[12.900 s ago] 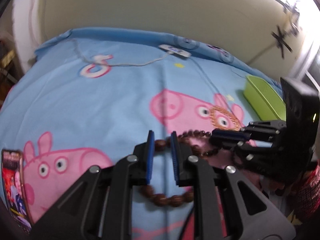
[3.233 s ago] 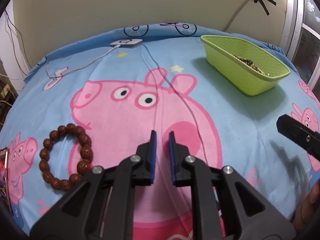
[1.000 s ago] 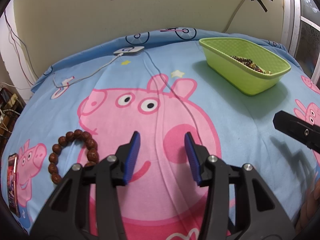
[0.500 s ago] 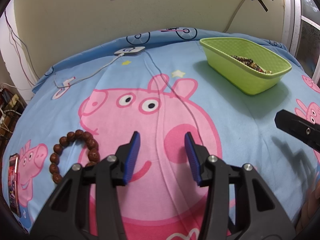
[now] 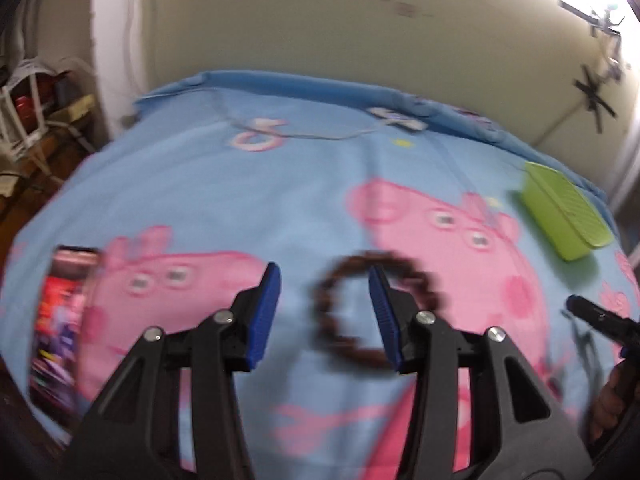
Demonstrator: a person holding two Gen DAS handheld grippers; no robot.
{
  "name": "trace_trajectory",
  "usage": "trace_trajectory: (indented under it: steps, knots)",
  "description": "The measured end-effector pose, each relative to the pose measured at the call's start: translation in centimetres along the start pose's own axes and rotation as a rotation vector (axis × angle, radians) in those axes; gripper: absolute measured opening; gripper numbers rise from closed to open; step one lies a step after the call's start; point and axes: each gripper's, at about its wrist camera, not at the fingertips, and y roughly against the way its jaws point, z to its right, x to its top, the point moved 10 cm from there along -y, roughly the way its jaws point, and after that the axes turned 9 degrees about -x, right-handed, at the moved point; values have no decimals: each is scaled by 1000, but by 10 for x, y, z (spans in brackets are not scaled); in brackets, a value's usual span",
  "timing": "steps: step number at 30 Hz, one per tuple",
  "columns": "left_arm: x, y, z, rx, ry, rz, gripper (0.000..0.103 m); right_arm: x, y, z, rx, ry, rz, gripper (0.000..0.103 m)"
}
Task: Organize jewelry
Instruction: 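Grip the brown wooden bead bracelet with the left tool while the right tool grips it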
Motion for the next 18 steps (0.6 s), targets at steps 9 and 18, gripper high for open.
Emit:
trace_trajectory:
  steps: [9, 18]
  knots:
    - [-10, -18, 3, -91, -7, -104, 44, 8, -82, -115, 80, 261, -136, 22]
    - [-23, -27, 15, -66, -9, -120, 14, 2, -119, -151, 24, 424, -181, 0]
